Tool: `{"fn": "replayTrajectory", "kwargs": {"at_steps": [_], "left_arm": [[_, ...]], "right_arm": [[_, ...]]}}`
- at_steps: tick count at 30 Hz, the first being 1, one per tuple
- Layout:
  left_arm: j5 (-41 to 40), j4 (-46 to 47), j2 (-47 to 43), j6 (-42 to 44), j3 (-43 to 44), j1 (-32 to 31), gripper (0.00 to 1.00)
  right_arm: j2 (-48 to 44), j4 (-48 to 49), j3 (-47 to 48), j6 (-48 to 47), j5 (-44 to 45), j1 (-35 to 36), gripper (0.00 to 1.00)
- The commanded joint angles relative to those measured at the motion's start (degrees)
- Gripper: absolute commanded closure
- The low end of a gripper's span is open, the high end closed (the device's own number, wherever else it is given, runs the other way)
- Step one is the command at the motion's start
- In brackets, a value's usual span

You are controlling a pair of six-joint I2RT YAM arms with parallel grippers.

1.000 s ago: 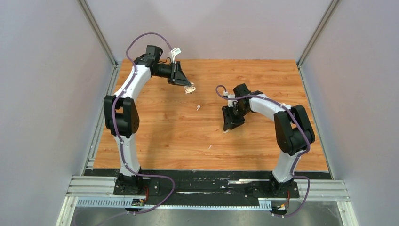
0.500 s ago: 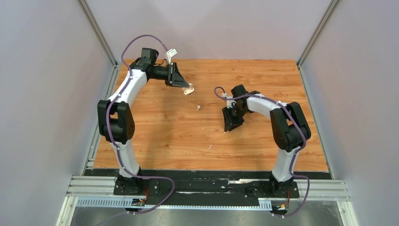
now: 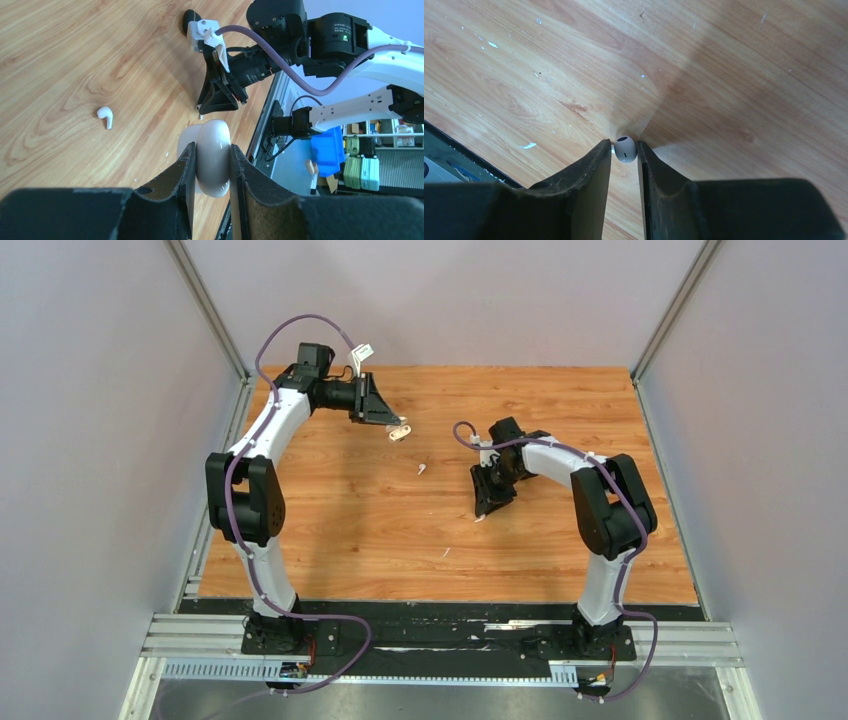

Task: Insert the wireless bluetooth earbuds into the charging case
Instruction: Pick up the earbud from the center of the board.

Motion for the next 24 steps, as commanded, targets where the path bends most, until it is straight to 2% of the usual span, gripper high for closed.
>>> {"fn": "replayTrajectory", "kwargs": {"at_steps": [1,7,9,12,16,20,22,24], "left_arm": [[2.01,1.17,-2.07,-0.76,1.36,0.36,1.0],[2.3,0.71,-0.95,-0.49,2.5,0.36,1.0],[2.37,0.69,-0.86,-0.42,2.5,0.34,1.0],[2.41,0.6,-0.74,-0.32,2.57,0.36,1.0],[2.65,0.66,-0.52,-0.16,2.85,0.36,1.0],[2.77,0.66,-0.17,-0.22,3.32,0.36,1.0],[2.77,0.6,-0.12,-0.16,3.5,0.36,1.0],[2.85,0.6,-0.03,-0.1,3.6,0.36,1.0]], "right_arm": [[0.31,0.39,-0.25,-0.66,2.17,0.43,0.7],[0.67,0.25,-0.17,-2.46,2.14,1.17,0.78],[0.54,-0.02,-0.27,-3.36,2.71,1.51,0.77],[-0.12,-0.16,-0.93,-4.35,3.33,2.0,0.69],[-0.66,-0.07,-2.16,-5.38,4.12,2.52,0.7],[-0.64,0.25,-2.36,-6.35,4.84,3.31,0.76],[-0.71,0.7,-2.51,-7.59,5.52,3.87,0.82],[-0.84,1.35,-2.58,-9.03,5.67,4.15,0.93]]}}
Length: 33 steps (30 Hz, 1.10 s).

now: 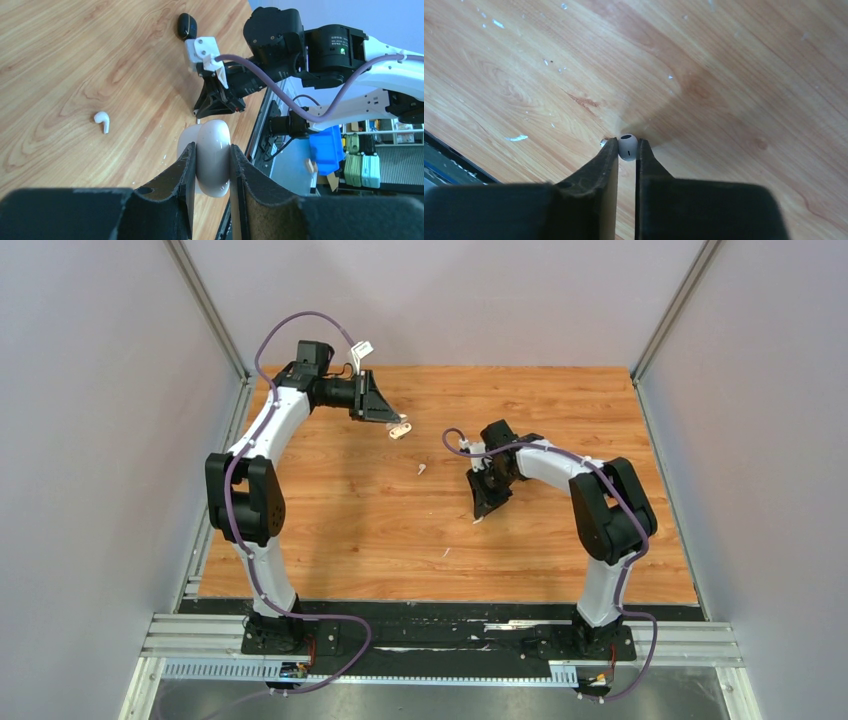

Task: Insert the wireless bluetooth earbuds into the charging case
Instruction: Pick up the earbud from the center of the board, then place the earbud in the charging case.

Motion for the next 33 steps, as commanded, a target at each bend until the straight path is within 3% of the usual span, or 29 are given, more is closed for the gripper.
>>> {"fn": "replayTrajectory", "kwargs": {"at_steps": [1,8,12,18,22,27,33], "left_arm": [[1.85,0.6,0.0,0.03,2.8,0.36,1.0],[1.1,1.88,1.06,0.33,2.89,0.32,1.0],[0.23,3.28,2.32,0.67,4.2,-0.2,1.0],[0.94,2.67,4.95,1.07,9.21,-1.98,1.0],[2.3,-2.47,8.13,3.8,14.68,-4.14,1.0],[2.86,-8.58,10.6,7.69,20.57,-6.09,1.0],[4.62,-9.78,11.13,8.63,21.39,-6.59,1.0]], "right_arm": [[0.22,1.18,-1.68,-4.55,2.91,1.32,0.99],[-2.13,-4.14,12.28,-16.35,-2.89,0.38,1.0],[-7.78,3.34,15.94,-25.38,-7.7,-1.28,1.0],[-19.64,31.54,7.55,-39.45,-15.58,-2.4,1.0],[-22.07,45.36,2.67,-48.73,-21.73,-2.36,1.0],[-21.26,48.48,2.53,-57.81,-27.56,-1.93,1.0],[-20.95,47.62,1.14,-68.54,-30.15,-0.49,1.0]]}}
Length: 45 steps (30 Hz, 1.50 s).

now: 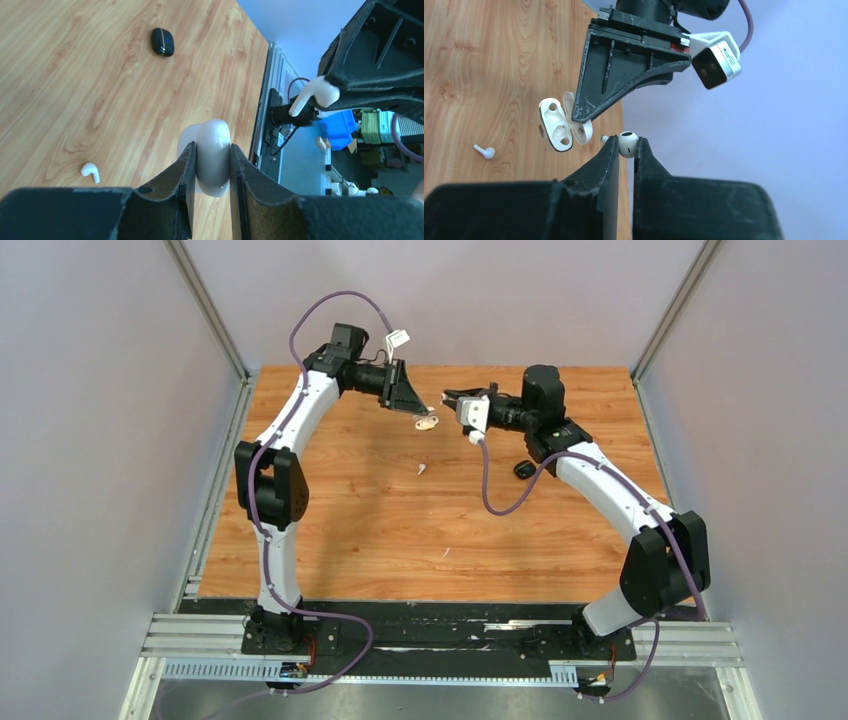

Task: Insert the wireless bluetooth earbuds into the charging case
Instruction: Place the earbud in the charging case.

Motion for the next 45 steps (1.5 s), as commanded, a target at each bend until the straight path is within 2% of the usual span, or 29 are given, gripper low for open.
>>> {"fn": "replayTrajectory", "kwargs": {"at_steps": [1,9,14,22,35,45], "left_arm": [[3.1,-2.98,0.57,2.75,2.49,0.0,1.0],[6.06,-4.64,0.66,2.3,1.73,-0.06,1.0],[8.08,-3.39,0.53,0.04,1.02,-0.07,1.0],[8.39,-2.13,-0.15,-1.12,-0.15,-0.07,1.0],[9.16,-1.16,-0.43,-1.51,-0.12,-0.07,1.0],[10.03,-0.93,-0.72,-1.33,-0.54,-0.06,1.0]], "right_arm": [[-0.2,2.89,-1.52,-12.21,-5.5,1.13,1.0],[-0.12,0.91,-4.36,-26.27,-6.9,1.28,1.0],[0.35,0.74,-5.48,-31.47,-6.03,1.77,1.0],[0.95,0.12,-5.57,-32.55,-5.66,2.44,1.0],[2.55,-7.08,-2.98,-34.88,-5.24,2.42,1.0],[3.32,-7.33,-2.96,-37.56,-3.63,2.64,1.0]]}}
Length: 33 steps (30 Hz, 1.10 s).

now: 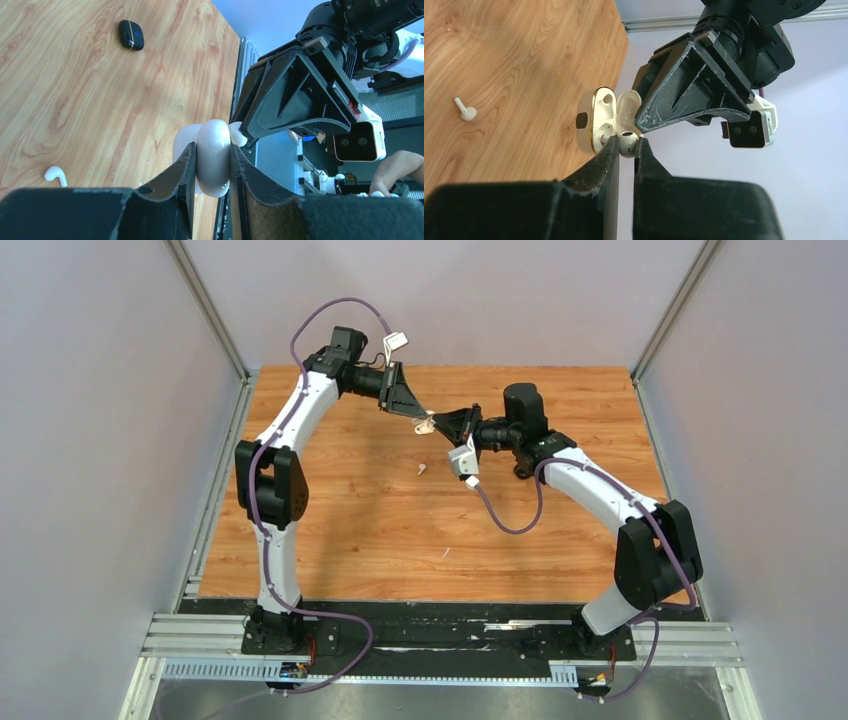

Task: Insert the wireless bluetooth earbuds into the charging case
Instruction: Place the earbud in the charging case.

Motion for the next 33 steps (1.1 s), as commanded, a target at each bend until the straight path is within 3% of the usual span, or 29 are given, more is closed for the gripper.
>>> {"fn": "replayTrajectory", "kwargs": {"at_steps": [1,13,15,18,20,21,22,23,33], "left_arm": [[3.3,1.48,-1.07,-0.78,-0.02,0.07,1.0],[4.12,3.8,-0.37,-3.92,0.04,0.06,1.0],[5.61,8.46,-0.06,-7.43,-0.22,0.06,1.0],[8.48,18.29,0.18,-19.41,-2.24,0.21,1.0],[10.67,30.79,0.21,-30.77,-4.84,0.39,1.0],[11.71,42.17,0.17,-35.56,-7.25,0.44,1.0],[12.13,47.53,0.27,-44.09,-8.31,0.49,1.0],[12.67,50.0,0.37,-45.38,-8.51,0.5,1.0],[12.47,50.23,0.46,-46.51,-8.71,0.5,1.0]], "right_arm": [[0.89,-1.64,1.81,-2.59,0.82,0.39,1.0],[1.83,1.01,1.14,-6.5,5.32,0.39,1.0],[1.95,1.06,0.64,-8.24,5.46,0.52,1.0],[2.61,1.01,0.23,-11.26,6.32,0.61,1.0],[3.33,3.29,0.29,-12.51,7.61,0.66,1.0],[3.67,4.2,0.3,-12.92,8.36,0.73,1.0],[4.06,5.39,0.23,-13.02,9.21,0.83,1.0],[4.4,6.43,0.28,-13.01,10.15,0.94,1.0],[4.55,6.76,-0.88,-15.04,11.71,1.09,1.0]]}}
